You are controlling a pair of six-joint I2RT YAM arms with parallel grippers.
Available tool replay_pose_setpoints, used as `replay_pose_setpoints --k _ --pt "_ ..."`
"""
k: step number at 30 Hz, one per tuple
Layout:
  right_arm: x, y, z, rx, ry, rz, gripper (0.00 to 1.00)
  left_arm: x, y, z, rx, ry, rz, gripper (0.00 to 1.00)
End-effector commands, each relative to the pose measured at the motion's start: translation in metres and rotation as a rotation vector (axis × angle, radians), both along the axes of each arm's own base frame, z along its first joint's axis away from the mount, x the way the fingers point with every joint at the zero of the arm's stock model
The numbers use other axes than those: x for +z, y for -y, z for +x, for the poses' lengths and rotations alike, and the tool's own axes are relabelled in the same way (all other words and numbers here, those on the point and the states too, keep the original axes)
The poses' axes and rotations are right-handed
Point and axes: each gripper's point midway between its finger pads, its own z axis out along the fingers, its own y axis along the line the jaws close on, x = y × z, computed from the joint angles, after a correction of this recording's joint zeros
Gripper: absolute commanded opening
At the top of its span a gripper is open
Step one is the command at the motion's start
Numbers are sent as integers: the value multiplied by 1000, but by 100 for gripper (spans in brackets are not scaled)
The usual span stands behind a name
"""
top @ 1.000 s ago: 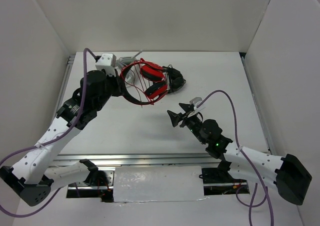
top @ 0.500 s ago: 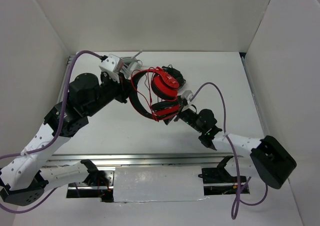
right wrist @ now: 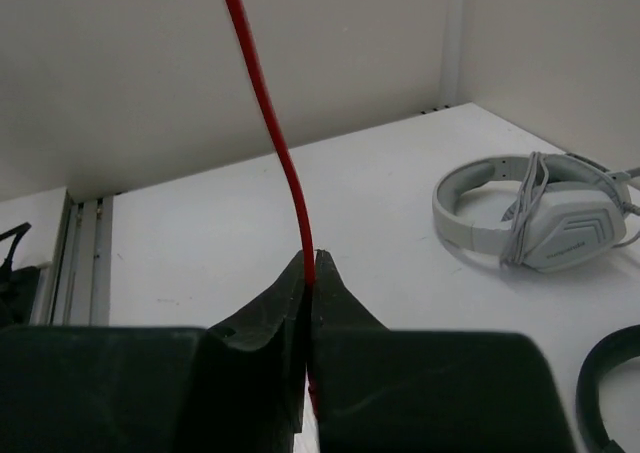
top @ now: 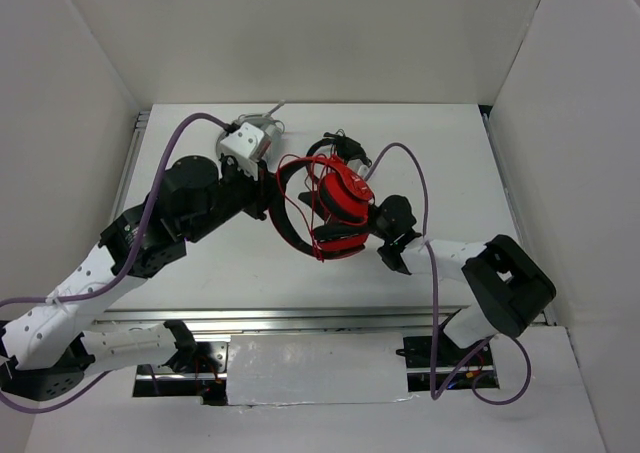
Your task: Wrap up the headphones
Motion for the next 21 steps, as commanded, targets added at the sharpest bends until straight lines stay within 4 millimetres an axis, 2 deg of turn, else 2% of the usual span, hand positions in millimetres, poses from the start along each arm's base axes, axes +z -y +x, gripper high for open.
replay_pose_setpoints --k 1,2,3,5,6,7,8,9,11,12,14,15,16,17,19,20,21 --pt "37 9 17 -37 73 83 0 51 -7 -2 30 109 -137 0" --pt "38 13 21 -41 65 77 0 49 -7 -3 28 109 -137 0" --pt "52 19 27 -62 80 96 0 48 -7 -4 30 106 -140 0" --pt "59 34 45 -125 76 85 0 39 -8 -5 40 93 -142 0" --pt "77 42 56 -172 94 106 0 33 -10 -1 64 84 -140 0" --pt "91 48 59 -193 117 113 0 22 -9 -1 69 67 -134 0" --pt "94 54 67 -225 115 90 0 18 -8 -1 70 60 -137 0" --pt "120 67 75 -275 158 114 0 12 -7 -1 74 45 -142 0" --pt "133 80 87 -332 187 84 0 -3 -4 -3 74 19 -124 0" --pt "155 85 91 -360 223 96 0 -8 -4 -3 79 9 -121 0" --pt "165 91 101 -398 224 73 0 -19 3 -6 54 -9 -108 0" --pt "187 98 105 -419 263 79 0 -23 6 -8 45 -17 -103 0" --pt "191 99 109 -430 255 75 0 -34 10 -9 34 -39 -90 0" --pt "205 102 112 -445 282 61 0 -39 14 -12 24 -57 -87 0" --pt "210 103 119 -469 282 39 0 -55 23 -17 -2 -88 -64 0" --pt "224 105 120 -480 303 41 0 -58 29 -23 -25 -94 -63 0" --pt "225 108 125 -498 300 25 0 -64 33 -27 -52 -106 -52 0"
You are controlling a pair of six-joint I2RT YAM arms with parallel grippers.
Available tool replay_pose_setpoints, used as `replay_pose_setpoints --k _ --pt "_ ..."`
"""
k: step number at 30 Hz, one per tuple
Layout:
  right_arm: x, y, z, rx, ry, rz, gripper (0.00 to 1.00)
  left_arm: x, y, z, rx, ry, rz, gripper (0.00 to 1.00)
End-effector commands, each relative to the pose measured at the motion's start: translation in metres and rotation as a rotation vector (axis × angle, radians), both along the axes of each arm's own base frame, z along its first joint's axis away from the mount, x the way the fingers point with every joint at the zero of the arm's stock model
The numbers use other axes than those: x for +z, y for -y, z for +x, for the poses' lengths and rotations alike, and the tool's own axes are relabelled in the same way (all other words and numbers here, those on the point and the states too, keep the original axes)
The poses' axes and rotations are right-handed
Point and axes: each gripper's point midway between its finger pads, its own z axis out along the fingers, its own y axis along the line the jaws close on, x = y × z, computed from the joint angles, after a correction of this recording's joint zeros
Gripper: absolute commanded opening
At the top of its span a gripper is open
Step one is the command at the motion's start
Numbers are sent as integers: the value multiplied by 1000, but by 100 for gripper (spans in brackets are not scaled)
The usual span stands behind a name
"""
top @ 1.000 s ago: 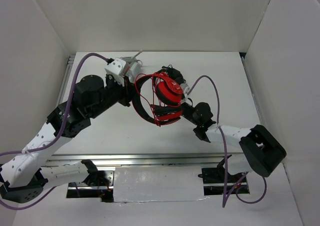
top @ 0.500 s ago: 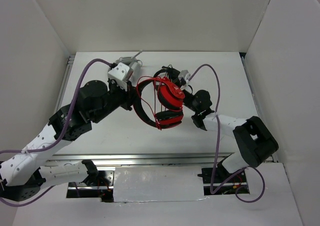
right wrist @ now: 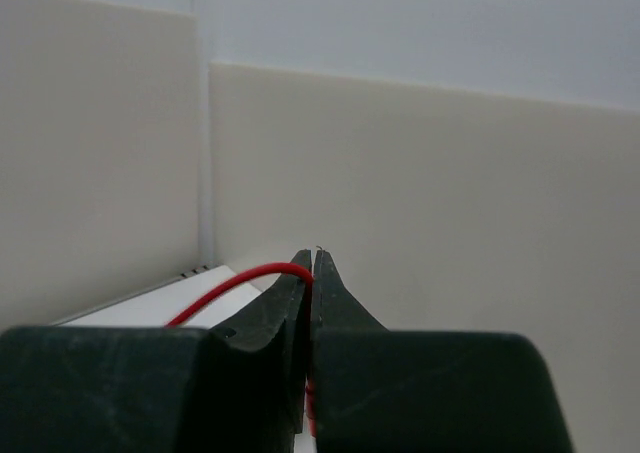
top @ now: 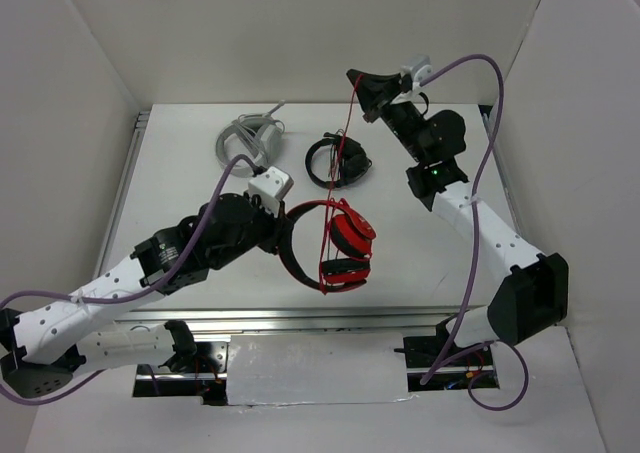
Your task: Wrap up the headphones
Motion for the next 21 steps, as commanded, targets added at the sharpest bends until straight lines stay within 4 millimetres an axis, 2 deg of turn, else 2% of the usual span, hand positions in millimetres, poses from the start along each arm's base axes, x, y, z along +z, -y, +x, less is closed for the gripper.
replay_pose_setpoints --k 1,2,7,12,14,15,17,18,20,21 --pt "11 10 16 -86 -18 -54 0 22 28 -13 -77 12 -143 0" --pt "18 13 18 -100 -9 -50 0 22 30 -17 -91 8 -148 0" --pt "23 33 24 -134 -19 -38 0 16 31 -26 -105 2 -165 0" --pt "8 41 29 -141 -63 -68 0 21 28 -30 -121 20 -180 0" --pt "-14 44 32 -135 -112 -75 0 26 23 -28 -96 32 -186 0" --pt "-16 44 31 -122 -122 -78 0 28 22 -27 -90 38 -187 0" --pt "-42 42 32 -85 -194 -87 0 40 16 -25 -65 68 -215 0" --pt "-68 41 33 -73 -252 -75 0 44 13 -23 -45 75 -228 0" --pt "-90 35 27 -24 -288 -54 0 54 2 -21 4 88 -264 0" --pt "-113 34 25 -11 -322 -45 0 58 -3 -21 23 91 -282 0"
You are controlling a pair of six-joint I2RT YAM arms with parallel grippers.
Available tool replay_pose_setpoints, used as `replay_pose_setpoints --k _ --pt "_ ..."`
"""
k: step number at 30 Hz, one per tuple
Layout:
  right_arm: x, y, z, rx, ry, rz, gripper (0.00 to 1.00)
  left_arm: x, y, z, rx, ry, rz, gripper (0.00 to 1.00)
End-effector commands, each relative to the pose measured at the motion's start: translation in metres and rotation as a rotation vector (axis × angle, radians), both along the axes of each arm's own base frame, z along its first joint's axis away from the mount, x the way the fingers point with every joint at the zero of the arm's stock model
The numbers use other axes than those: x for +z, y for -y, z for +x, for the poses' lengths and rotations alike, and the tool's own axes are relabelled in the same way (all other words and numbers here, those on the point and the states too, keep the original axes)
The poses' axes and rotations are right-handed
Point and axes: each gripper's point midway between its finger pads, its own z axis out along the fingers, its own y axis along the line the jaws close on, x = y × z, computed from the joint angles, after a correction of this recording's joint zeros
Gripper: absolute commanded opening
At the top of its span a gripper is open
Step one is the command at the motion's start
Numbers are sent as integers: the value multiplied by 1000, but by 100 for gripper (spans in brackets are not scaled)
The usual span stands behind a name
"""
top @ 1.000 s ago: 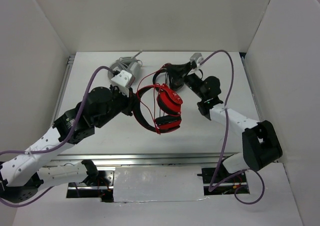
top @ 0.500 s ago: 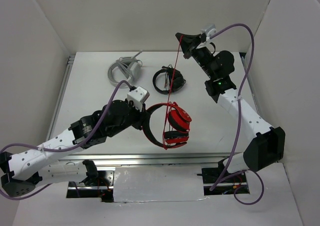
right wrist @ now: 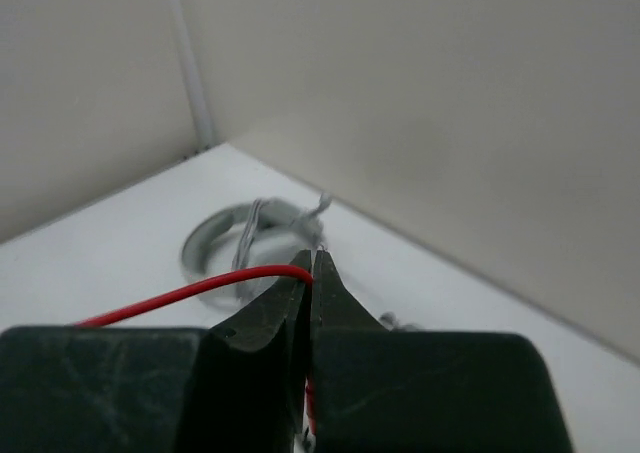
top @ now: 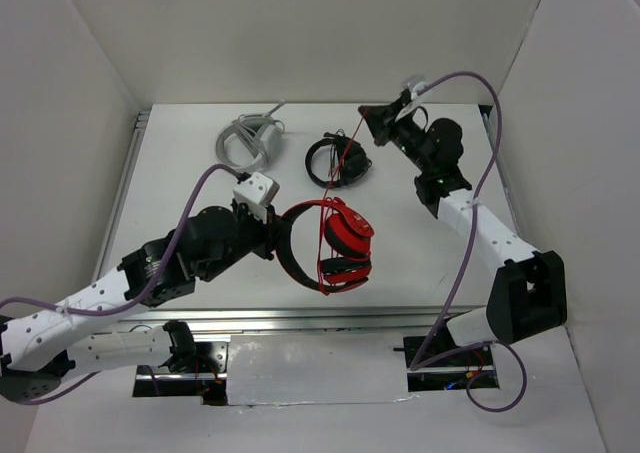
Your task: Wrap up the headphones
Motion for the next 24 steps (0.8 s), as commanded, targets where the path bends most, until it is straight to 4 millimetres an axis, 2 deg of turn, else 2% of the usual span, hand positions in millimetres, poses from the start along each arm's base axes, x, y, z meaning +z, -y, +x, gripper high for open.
replay_pose_setpoints --k 1,3,5,6,8,9,11,12,13,14,15,16,18,20,21,24 --pt "-46 -5 -9 55 -99 52 0 58 -11 -2 51 71 -204 0" --pt "-71 -11 -17 84 -157 87 0 70 -24 0 109 87 -241 0" --pt "-86 -19 -29 120 -204 116 0 79 -36 2 163 89 -271 0" --pt "-102 -22 -37 135 -228 119 0 83 -46 8 232 94 -290 0" --pt "-113 -32 -52 168 -246 115 0 93 -52 8 252 107 -328 0" --pt "-135 -43 -69 198 -273 79 0 98 -55 8 259 111 -345 0" --pt "-144 -48 -83 189 -274 75 0 105 -60 7 275 109 -379 0" --pt "-163 -56 -99 210 -303 53 0 105 -66 9 311 110 -385 0" --pt "-160 -58 -109 218 -293 66 0 107 -70 11 339 110 -391 0" --pt "-171 -60 -122 236 -302 63 0 107 -73 13 361 112 -391 0" --pt "-176 -71 -139 272 -304 56 0 108 -75 15 384 107 -399 0" --pt "-167 -70 -143 242 -280 86 0 110 -80 19 427 114 -403 0" --pt "-180 -80 -163 258 -315 70 0 109 -83 24 477 104 -404 0" --pt "-181 -79 -172 229 -317 82 0 109 -87 31 532 111 -394 0" --pt "-181 -87 -183 252 -320 83 0 108 -84 34 549 113 -390 0" --pt "-182 -90 -195 244 -325 88 0 107 -88 42 612 115 -379 0"
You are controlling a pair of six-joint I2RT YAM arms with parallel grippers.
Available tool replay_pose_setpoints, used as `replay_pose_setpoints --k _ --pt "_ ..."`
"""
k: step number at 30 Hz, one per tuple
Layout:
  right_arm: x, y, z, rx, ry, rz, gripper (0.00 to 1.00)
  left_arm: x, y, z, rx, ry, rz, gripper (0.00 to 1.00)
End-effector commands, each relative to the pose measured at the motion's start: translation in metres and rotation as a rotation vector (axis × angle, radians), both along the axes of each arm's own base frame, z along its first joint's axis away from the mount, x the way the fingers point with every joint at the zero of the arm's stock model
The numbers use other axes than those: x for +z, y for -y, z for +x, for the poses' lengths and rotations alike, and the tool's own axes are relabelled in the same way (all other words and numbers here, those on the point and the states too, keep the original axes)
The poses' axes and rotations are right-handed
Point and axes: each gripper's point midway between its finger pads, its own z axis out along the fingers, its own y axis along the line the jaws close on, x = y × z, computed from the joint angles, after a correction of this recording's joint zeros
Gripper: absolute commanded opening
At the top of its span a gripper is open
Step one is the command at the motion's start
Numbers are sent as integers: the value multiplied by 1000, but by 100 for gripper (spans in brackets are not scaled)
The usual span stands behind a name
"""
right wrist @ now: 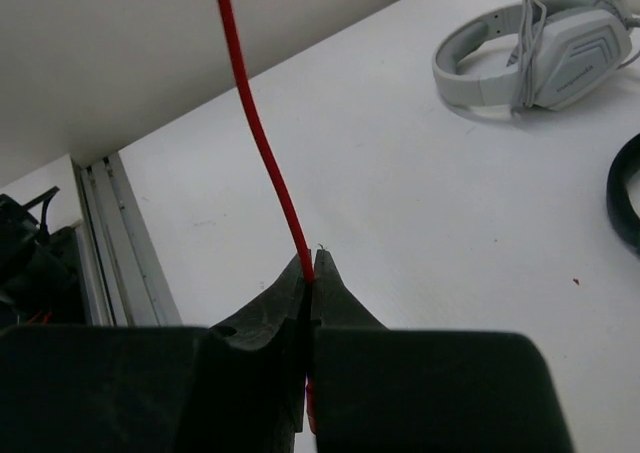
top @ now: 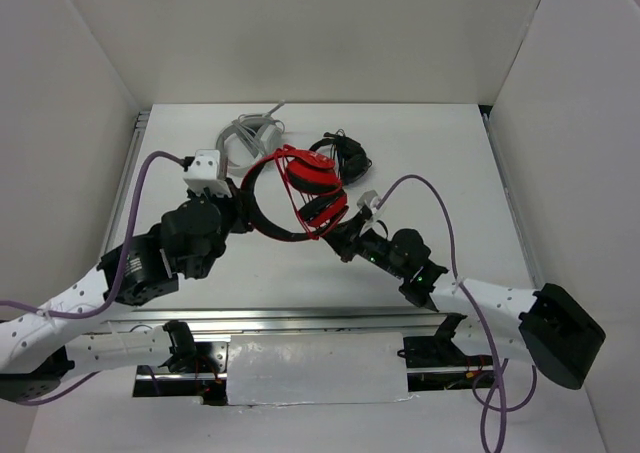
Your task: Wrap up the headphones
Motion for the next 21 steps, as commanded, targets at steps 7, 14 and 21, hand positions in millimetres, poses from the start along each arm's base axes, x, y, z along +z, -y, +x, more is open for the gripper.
replay_pose_setpoints --k 7,14,21 --pt "-6 3 -26 -117 -16 -87 0 35 -27 41 323 53 -143 0" --pt "8 11 -47 -119 -81 -106 0 -2 -39 83 327 -18 -127 0" --pt "9 -16 -51 27 -183 -167 1 -64 -33 108 342 -147 -61 0"
